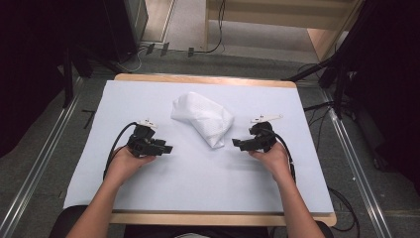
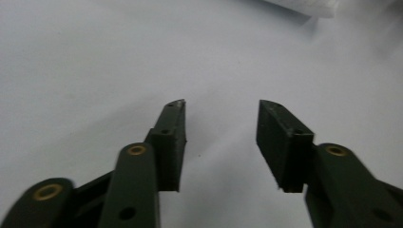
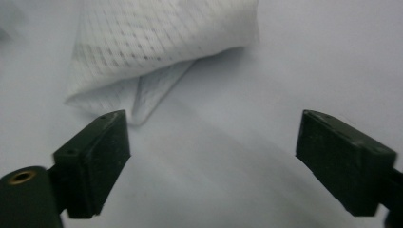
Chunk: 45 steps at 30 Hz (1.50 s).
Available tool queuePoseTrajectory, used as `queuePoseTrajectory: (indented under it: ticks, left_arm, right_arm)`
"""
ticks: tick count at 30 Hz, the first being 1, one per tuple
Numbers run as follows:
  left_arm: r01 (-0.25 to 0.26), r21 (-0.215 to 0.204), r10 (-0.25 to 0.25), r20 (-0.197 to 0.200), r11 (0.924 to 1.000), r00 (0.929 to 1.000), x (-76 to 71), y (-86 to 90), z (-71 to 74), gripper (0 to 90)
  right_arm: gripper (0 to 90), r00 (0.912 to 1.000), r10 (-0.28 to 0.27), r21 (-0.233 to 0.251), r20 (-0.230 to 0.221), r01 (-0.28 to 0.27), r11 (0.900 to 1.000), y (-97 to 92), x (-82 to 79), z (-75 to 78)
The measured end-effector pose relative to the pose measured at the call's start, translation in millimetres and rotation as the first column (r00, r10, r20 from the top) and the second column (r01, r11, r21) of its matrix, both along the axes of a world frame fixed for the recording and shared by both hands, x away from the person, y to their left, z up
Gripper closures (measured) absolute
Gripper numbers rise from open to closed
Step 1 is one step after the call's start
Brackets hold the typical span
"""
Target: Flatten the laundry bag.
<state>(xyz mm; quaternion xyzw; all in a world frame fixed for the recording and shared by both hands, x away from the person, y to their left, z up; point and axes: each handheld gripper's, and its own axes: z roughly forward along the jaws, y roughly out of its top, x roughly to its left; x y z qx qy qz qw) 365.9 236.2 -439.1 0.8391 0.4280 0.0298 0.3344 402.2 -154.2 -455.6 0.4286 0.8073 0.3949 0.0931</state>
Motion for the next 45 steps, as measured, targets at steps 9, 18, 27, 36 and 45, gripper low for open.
queuePoseTrajectory:
  ticks: [9,18,27,36,45]
  left_arm:
    - [0.021,-0.033,-0.023,-0.051,0.9992,0.9985,5.9,-1.9,-5.7,37.4]
    - [0.008,-0.048,-0.010,-0.026,0.9988,0.9996,6.2,2.2,-0.9,37.8]
    - [0.008,-0.067,-0.009,-0.013,0.9977,0.9999,7.9,5.6,2.8,38.5]
    - [-0.006,-0.077,0.005,-0.011,0.9970,0.9999,8.5,11.7,5.3,39.4]
    - [-0.004,-0.075,0.003,-0.012,0.9972,0.9999,7.6,14.6,6.4,39.7]
  right_arm:
    - [29.2,1.0000,0.000,-0.015,-0.001,0.000,0.9999,3.6,2.2,-0.6]
    - [40.7,0.9990,0.005,-0.023,-0.044,-0.006,0.9997,9.0,3.7,0.1]
    - [44.7,0.9991,-0.008,0.000,-0.042,0.008,1.0000,10.3,-1.1,4.3]
    - [46.3,0.9982,-0.039,0.019,-0.046,0.040,0.9990,10.9,0.2,6.6]
    - [47.2,0.9985,-0.043,0.008,-0.035,0.044,0.9990,16.0,5.2,12.6]
